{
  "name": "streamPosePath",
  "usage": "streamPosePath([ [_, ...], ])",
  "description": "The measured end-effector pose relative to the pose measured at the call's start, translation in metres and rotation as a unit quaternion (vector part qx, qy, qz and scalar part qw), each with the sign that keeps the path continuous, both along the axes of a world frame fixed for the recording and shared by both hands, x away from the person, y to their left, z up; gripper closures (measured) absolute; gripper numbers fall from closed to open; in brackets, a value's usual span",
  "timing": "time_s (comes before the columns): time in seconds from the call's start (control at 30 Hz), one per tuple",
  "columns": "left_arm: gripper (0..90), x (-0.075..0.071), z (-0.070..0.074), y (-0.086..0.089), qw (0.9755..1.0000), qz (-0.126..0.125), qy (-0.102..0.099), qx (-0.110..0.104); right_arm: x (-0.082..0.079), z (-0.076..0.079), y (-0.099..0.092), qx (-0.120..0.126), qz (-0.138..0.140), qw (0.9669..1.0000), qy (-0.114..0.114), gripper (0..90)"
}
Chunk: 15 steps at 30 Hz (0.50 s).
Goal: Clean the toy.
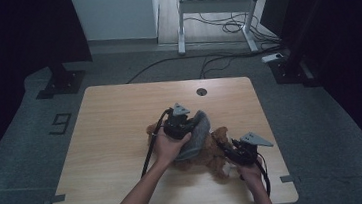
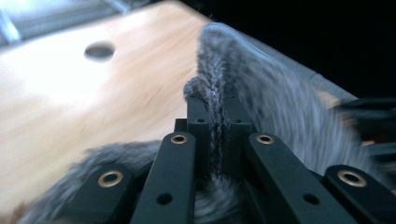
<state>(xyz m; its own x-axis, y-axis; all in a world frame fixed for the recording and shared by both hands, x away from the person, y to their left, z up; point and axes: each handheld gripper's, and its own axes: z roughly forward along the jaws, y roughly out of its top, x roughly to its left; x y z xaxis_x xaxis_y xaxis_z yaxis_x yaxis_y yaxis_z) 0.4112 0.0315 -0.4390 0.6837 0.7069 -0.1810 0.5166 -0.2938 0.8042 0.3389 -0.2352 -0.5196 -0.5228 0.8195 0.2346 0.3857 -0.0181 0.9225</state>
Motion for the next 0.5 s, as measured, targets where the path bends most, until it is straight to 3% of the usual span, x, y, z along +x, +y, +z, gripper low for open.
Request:
streamPosePath([
  [0.1,84.5,0.008,-0.008,0.03,0.9992,0.033,0.022,0.008,0.001,0.0,0.0,0.003,0.0,1.0,-0.001,61.0],
  [0.23,84.2,0.007,-0.015,0.067,0.9984,0.047,0.031,-0.009,0.0,0.001,0.001,0.003,0.005,1.0,-0.005,60.8],
  [0.5,84.1,-0.001,-0.023,0.104,0.997,0.068,0.032,-0.019,0.002,0.001,0.004,-0.001,0.003,0.9999,-0.012,60.5],
])
